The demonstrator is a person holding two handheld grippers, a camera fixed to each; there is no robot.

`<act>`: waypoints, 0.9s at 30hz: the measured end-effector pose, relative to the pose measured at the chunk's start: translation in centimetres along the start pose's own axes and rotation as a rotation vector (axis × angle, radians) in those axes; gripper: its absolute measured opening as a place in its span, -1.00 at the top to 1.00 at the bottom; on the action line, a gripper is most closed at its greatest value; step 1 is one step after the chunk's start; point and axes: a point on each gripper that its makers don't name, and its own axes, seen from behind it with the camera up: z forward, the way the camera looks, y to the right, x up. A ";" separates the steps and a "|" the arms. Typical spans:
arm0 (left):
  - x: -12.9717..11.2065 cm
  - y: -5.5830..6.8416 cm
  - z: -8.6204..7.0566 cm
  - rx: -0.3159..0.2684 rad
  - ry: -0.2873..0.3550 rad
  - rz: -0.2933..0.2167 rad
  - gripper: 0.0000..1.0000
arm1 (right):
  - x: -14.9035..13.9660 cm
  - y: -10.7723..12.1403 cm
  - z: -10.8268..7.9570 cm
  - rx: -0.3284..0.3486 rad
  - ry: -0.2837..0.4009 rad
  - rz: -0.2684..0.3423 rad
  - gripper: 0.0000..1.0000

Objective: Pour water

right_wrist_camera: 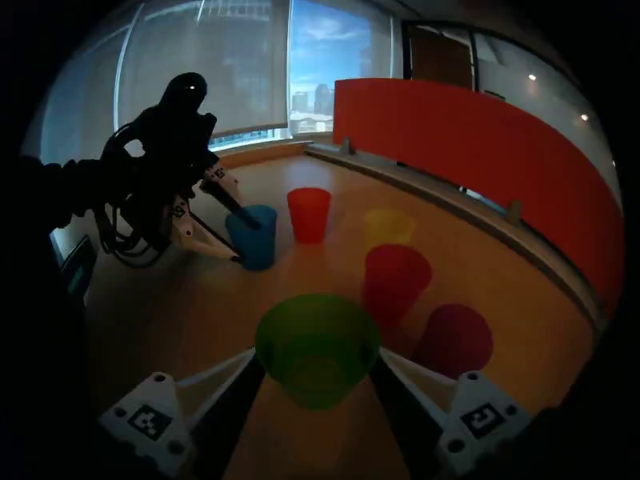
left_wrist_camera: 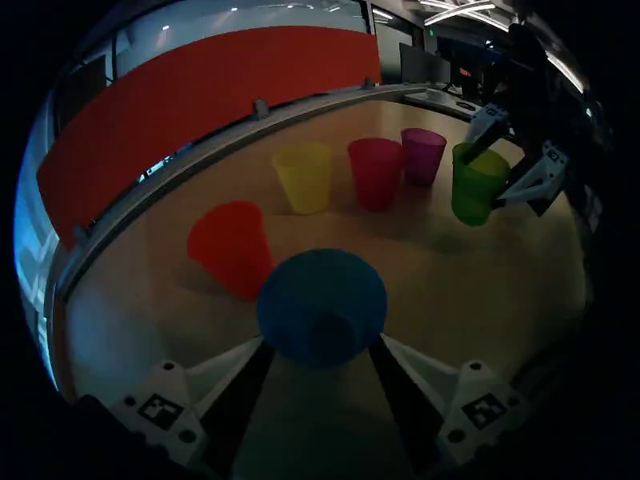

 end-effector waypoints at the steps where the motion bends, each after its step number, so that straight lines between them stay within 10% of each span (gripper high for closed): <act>1: -0.1 0.0 -0.1 0.001 -0.002 -0.002 -0.68 | -0.1 0.0 0.1 0.000 -0.002 0.000 -0.77; 27: -1.9 1.2 -3.1 0.013 -0.019 -0.022 -0.67 | -2.5 0.2 1.3 -0.008 -0.052 -0.005 -0.77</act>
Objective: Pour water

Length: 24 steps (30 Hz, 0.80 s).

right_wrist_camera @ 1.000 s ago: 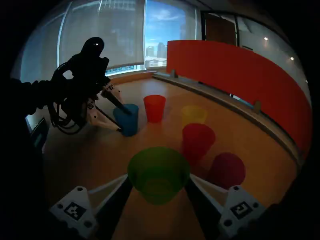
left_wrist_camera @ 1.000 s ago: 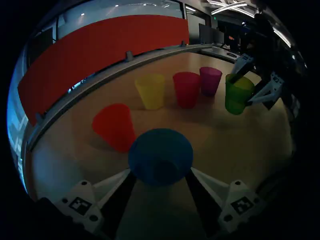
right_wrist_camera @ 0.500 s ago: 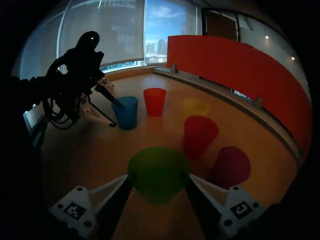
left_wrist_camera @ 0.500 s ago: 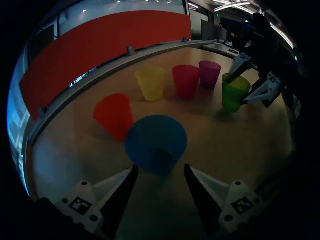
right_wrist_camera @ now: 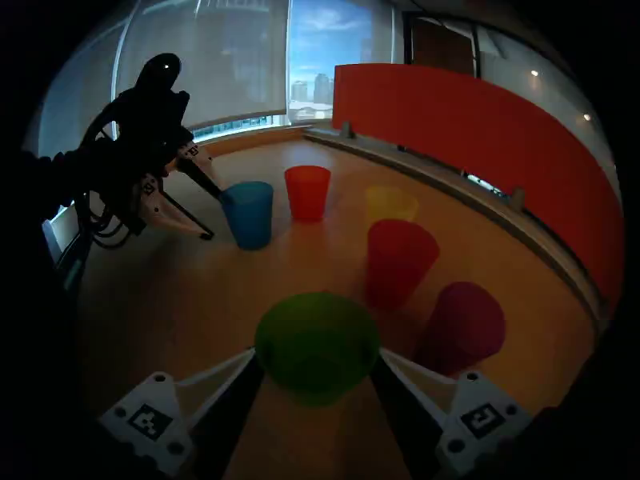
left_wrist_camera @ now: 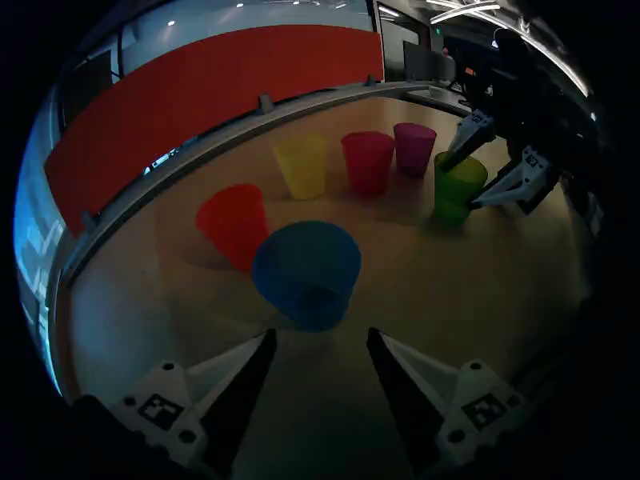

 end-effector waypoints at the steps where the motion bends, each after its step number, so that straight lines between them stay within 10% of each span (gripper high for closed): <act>1: 0.0 0.1 -0.1 -0.002 0.001 -0.003 -0.67 | -0.1 0.0 0.0 0.000 -0.001 0.000 -0.77; 24: -0.6 -0.1 -2.6 0.036 0.038 -0.073 -0.68 | -1.8 -0.2 -2.6 -0.071 -0.023 0.009 -0.99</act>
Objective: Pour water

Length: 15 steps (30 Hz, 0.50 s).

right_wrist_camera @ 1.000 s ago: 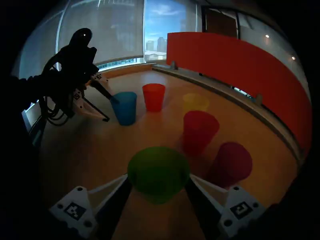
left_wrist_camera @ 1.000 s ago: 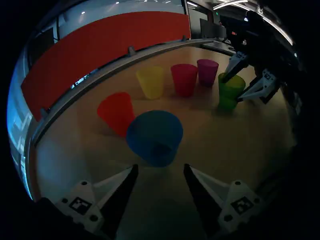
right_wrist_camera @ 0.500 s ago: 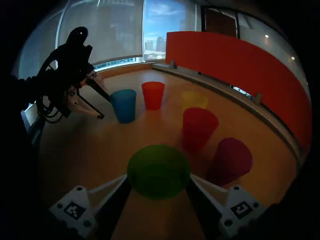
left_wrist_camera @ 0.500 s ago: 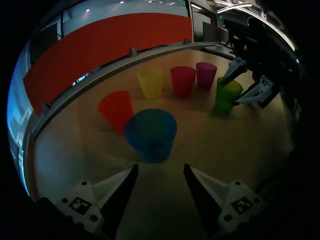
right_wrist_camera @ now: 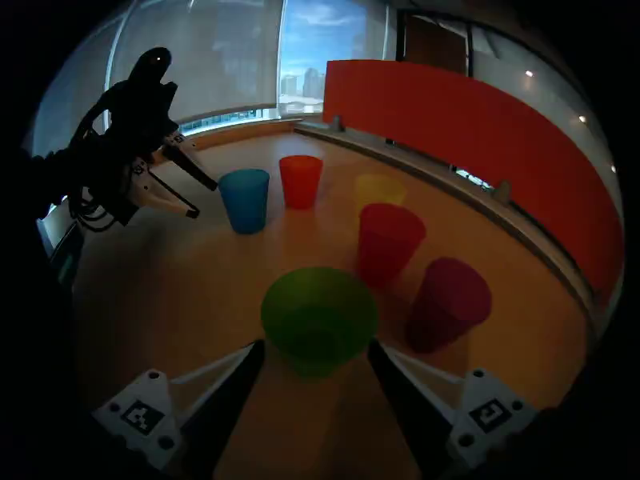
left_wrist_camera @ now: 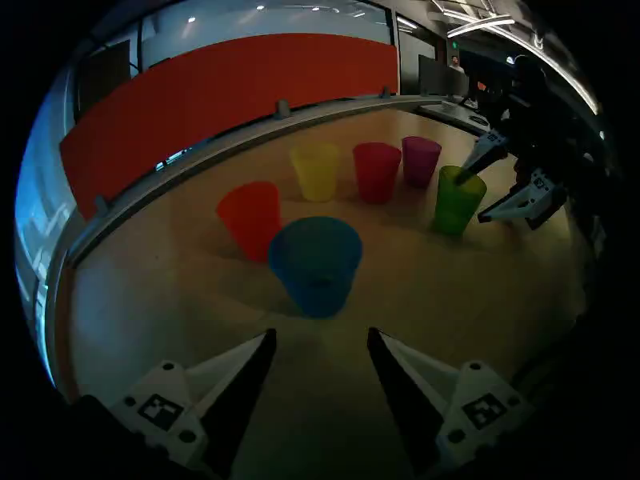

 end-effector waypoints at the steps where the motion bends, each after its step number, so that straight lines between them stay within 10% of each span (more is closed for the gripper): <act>1: -0.1 0.0 -0.2 0.001 0.005 -0.006 -0.68 | 0.0 0.0 -0.4 -0.009 0.005 0.006 -0.99; 15: 0.0 0.4 -3.3 0.054 0.121 -0.109 -0.68 | 1.2 -0.7 -5.4 -0.116 0.147 0.107 -0.99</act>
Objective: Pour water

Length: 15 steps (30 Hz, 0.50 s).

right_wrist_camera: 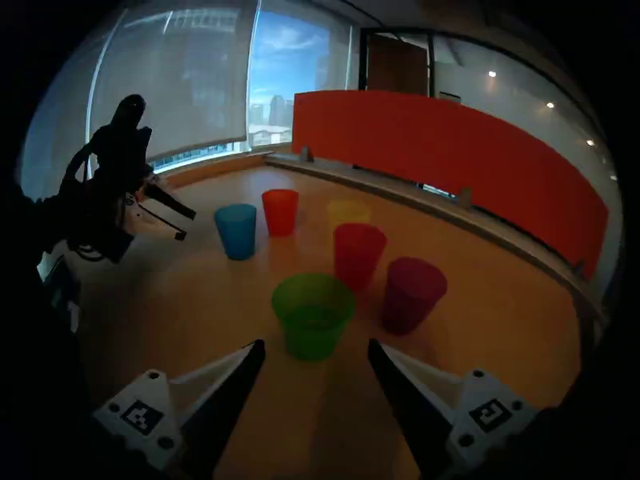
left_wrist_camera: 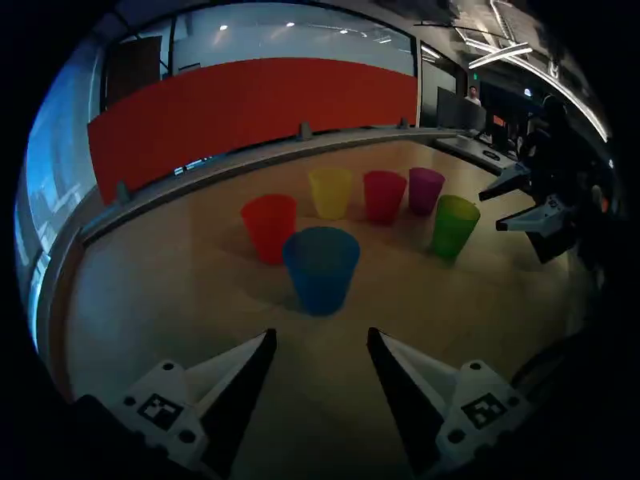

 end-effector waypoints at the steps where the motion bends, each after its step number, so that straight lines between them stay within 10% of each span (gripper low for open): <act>1: 0.1 -0.1 -0.3 0.010 0.013 -0.005 -0.68 | 0.2 0.0 -0.3 -0.011 0.014 0.009 -0.99; 15: 2.2 -2.6 -3.4 0.137 0.192 -0.121 -0.68 | 3.5 1.7 -3.4 -0.178 0.183 0.063 -0.99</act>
